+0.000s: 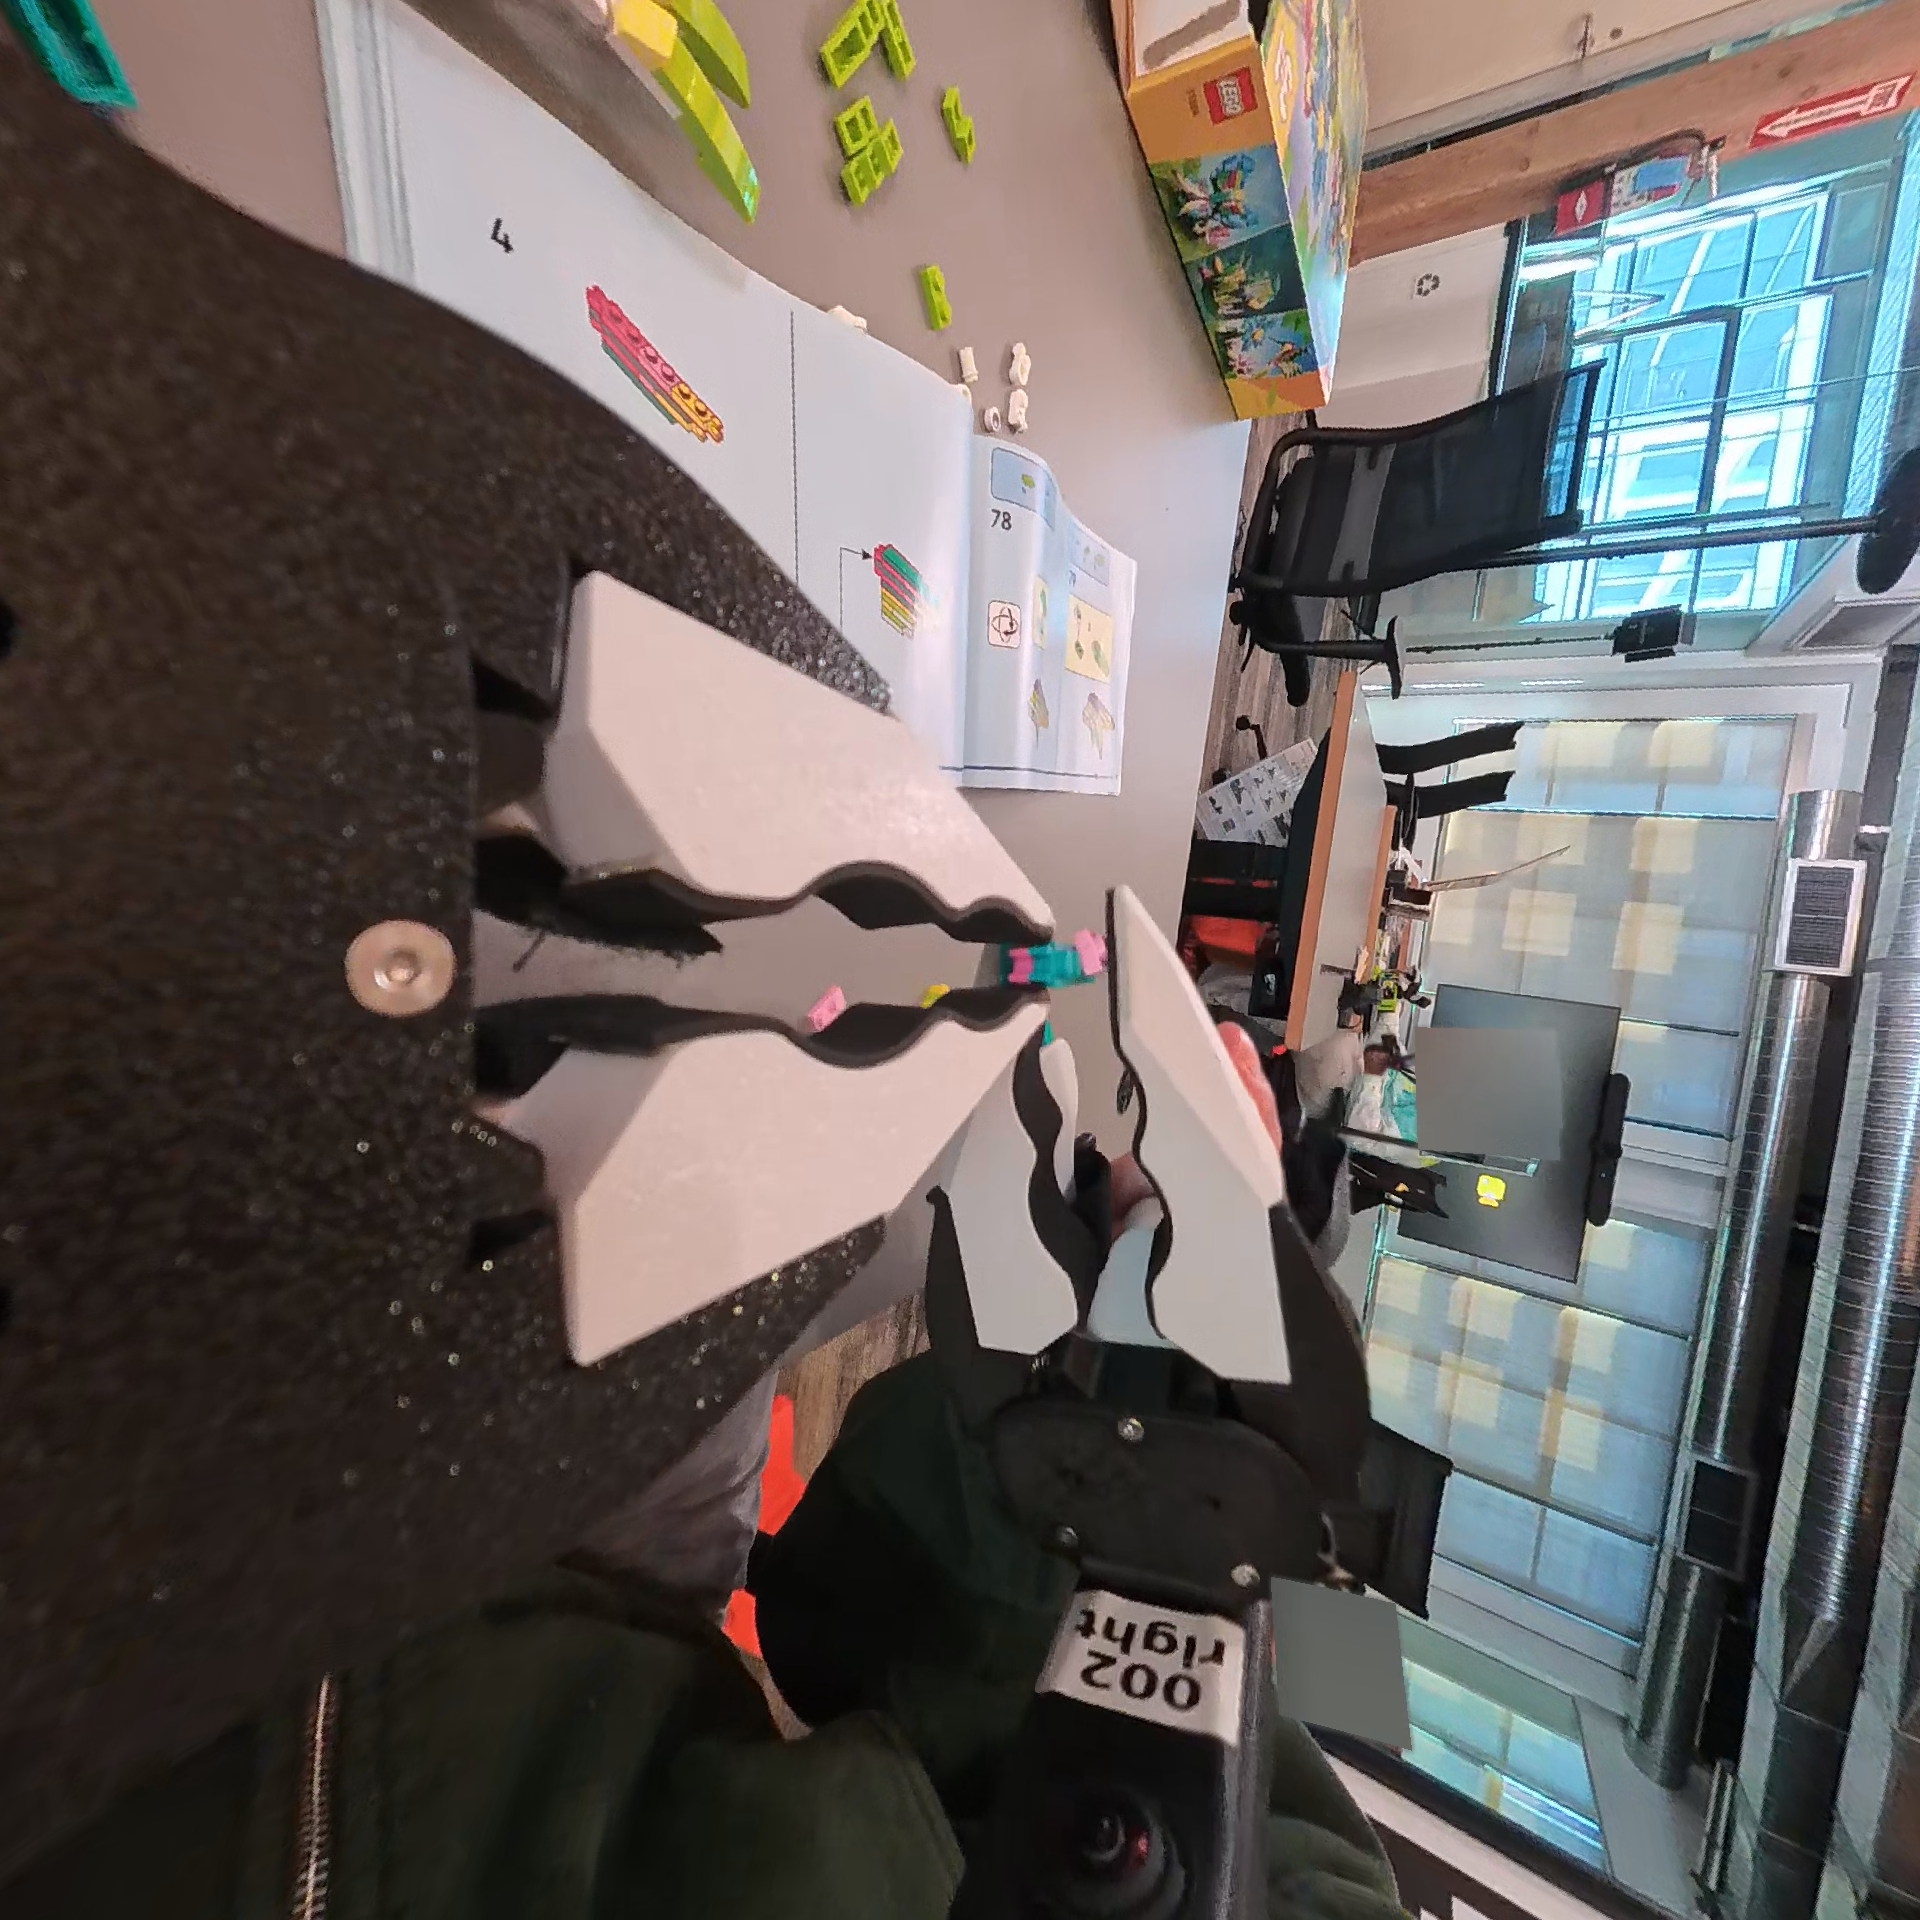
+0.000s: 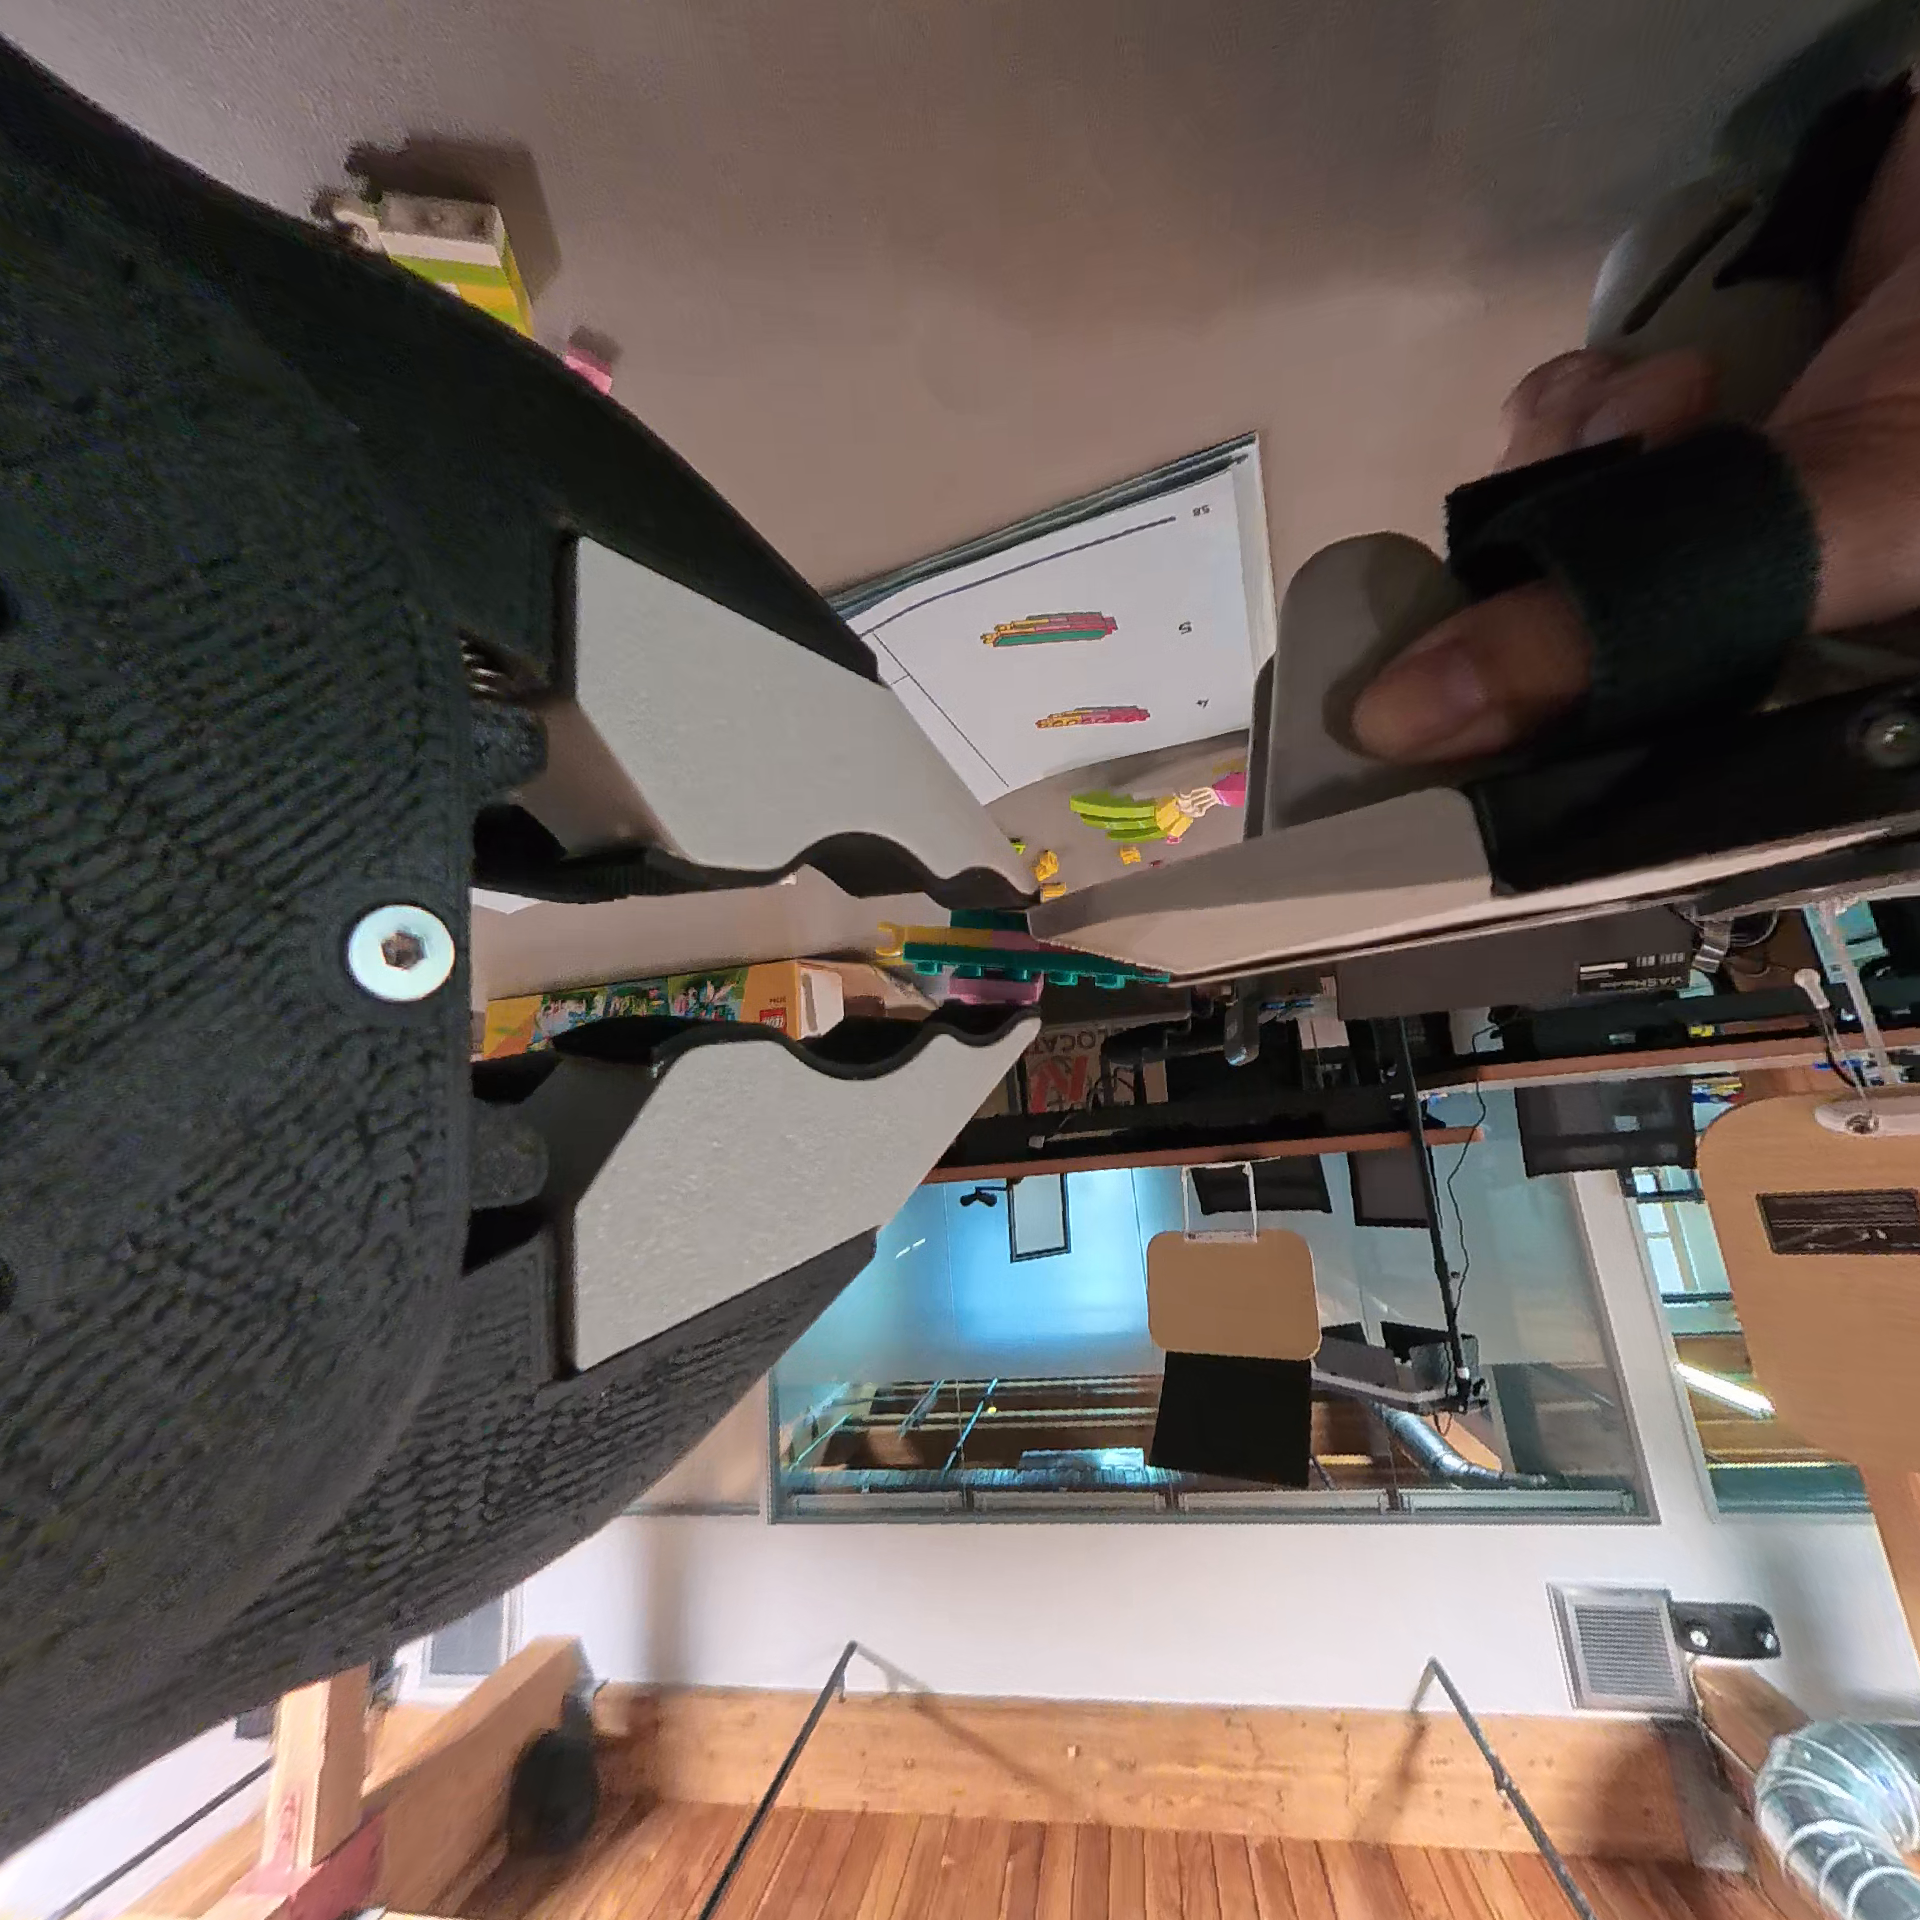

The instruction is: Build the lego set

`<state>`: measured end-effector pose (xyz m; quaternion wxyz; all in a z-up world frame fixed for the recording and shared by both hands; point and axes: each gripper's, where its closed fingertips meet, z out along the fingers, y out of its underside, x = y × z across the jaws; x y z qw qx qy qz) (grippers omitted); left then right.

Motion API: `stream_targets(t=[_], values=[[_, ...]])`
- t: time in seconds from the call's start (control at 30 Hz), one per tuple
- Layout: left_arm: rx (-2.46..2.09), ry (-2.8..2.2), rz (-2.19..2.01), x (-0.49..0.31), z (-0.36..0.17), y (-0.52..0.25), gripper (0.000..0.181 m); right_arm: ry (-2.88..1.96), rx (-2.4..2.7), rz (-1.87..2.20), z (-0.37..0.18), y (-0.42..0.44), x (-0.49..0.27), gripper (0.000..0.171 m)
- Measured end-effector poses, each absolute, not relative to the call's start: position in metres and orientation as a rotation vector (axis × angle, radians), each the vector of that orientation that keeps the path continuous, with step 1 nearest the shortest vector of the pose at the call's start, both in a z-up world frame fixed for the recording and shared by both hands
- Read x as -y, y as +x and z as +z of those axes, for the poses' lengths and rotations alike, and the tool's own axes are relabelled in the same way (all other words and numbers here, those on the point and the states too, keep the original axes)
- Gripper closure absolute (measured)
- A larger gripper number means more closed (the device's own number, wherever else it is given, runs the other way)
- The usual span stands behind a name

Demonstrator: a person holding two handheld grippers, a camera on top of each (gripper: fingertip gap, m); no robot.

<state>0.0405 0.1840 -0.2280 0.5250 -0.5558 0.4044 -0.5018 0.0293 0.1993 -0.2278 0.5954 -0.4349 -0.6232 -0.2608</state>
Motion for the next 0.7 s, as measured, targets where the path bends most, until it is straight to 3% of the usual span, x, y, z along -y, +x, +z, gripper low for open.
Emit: stream_targets(t=[0.03, 0.7], values=[[-0.966, -1.333, -1.206, -0.1839, -0.2283, 0.0407, 0.176, -1.004, 1.444, -0.619, -0.2279, 0.0296, -0.1991, 0.156], [-0.94, -1.388, -1.197, -0.1878, -0.2323, 0.0408, 0.175, -0.84, 1.328, -0.844, -0.2283, 0.0305, -0.2022, 0.157]])
